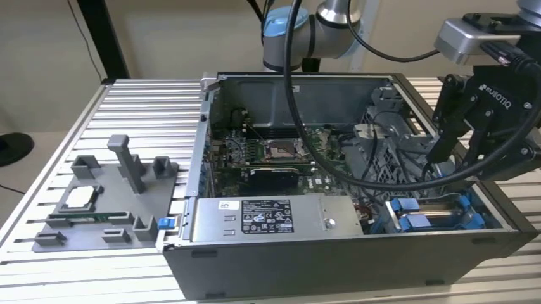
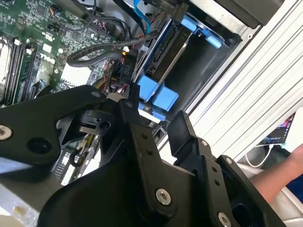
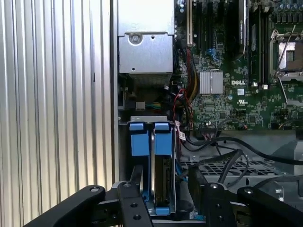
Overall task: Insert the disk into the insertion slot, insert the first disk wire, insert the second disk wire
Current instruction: 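Insert the disk into the insertion slot, then insert the first disk wire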
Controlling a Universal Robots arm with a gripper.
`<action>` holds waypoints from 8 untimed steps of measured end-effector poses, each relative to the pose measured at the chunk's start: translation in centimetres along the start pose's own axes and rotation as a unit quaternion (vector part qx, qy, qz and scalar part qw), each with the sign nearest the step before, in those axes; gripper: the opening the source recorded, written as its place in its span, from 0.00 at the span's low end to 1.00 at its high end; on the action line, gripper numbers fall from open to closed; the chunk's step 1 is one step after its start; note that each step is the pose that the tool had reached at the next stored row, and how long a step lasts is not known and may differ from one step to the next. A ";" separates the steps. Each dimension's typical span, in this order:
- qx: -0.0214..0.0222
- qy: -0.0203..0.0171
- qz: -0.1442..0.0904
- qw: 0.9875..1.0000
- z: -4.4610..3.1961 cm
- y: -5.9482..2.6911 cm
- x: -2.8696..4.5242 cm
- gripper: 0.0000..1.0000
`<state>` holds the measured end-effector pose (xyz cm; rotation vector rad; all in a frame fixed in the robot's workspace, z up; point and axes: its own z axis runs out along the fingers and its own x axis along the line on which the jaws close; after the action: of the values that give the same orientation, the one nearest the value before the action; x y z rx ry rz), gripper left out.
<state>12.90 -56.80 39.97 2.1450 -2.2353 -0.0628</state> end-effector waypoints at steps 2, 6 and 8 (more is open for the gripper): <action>0.000 0.000 0.000 1.000 -0.16 -0.03 -0.04 1.00; -0.001 0.000 0.000 1.000 -1.08 0.01 -0.06 1.00; -0.001 0.000 0.000 1.000 -1.32 0.02 -0.12 1.00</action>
<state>12.96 -56.67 41.29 2.1434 -2.2338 -0.0644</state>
